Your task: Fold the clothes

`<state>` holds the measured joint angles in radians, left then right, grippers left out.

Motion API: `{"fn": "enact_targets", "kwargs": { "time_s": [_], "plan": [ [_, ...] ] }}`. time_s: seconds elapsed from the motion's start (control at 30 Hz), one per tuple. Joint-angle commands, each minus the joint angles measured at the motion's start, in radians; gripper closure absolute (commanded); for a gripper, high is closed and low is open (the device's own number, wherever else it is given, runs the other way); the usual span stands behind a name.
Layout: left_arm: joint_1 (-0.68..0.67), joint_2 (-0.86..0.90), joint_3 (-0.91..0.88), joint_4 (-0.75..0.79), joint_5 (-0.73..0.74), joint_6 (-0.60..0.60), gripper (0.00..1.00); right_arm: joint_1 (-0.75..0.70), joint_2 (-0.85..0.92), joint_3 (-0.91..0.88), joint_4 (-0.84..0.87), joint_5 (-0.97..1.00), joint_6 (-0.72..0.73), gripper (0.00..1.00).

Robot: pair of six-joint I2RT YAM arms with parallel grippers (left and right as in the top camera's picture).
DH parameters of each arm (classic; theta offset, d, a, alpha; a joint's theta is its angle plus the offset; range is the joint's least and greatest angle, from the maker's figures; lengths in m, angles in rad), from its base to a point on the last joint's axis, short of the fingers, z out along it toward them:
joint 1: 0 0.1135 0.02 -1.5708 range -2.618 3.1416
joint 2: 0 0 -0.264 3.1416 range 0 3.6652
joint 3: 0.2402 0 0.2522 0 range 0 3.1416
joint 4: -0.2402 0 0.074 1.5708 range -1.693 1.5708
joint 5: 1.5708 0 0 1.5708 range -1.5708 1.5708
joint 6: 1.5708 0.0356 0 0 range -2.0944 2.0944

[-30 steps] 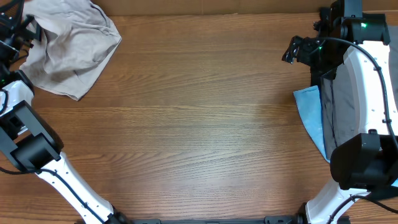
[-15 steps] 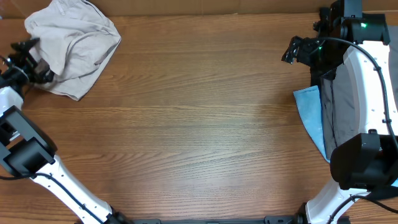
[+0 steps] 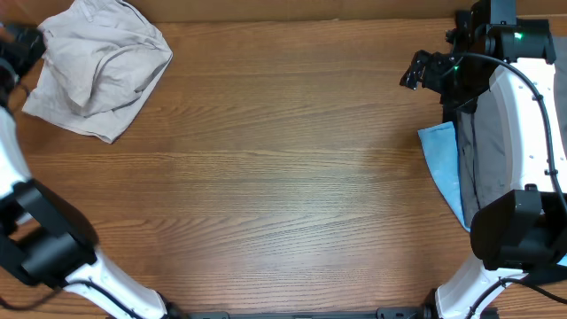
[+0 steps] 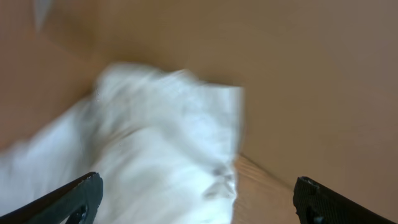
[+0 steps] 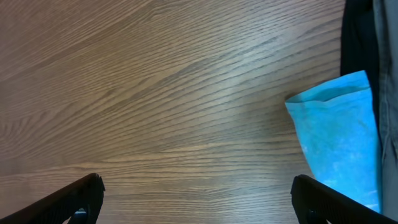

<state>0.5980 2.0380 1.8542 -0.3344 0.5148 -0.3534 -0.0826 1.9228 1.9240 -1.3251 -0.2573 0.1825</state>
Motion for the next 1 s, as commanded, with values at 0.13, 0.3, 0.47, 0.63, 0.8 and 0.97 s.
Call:
{"fn": "enact_targets", "kwargs": {
  "time_s": [0.13,0.3,0.47,0.63,0.8,0.97],
  "plan": [
    [-0.280,-0.063,0.014,-0.066,-0.389,0.569,0.00,0.004,0.003,-0.001,0.014,-0.039,-0.001,0.00],
    [-0.327,0.044,0.014,-0.012,-0.583,0.639,0.00,0.004,0.003,-0.001,0.023,-0.040,-0.001,0.00],
    [-0.323,0.193,0.014,0.104,-0.595,0.637,0.00,0.004,0.003,-0.001,0.026,-0.040,-0.001,0.00],
    [-0.320,0.291,0.014,-0.071,-0.682,0.537,0.00,0.004,0.003,-0.001,0.026,-0.040,-0.001,0.00],
    [-0.317,0.290,0.014,-0.219,-0.673,0.450,0.00,0.004,0.003,-0.001,0.034,-0.040,-0.001,0.00],
    [-0.318,0.301,0.014,-0.263,-0.589,0.449,0.00,0.004,0.003,-0.001,0.033,-0.040,-0.001,0.00]
  ]
}}
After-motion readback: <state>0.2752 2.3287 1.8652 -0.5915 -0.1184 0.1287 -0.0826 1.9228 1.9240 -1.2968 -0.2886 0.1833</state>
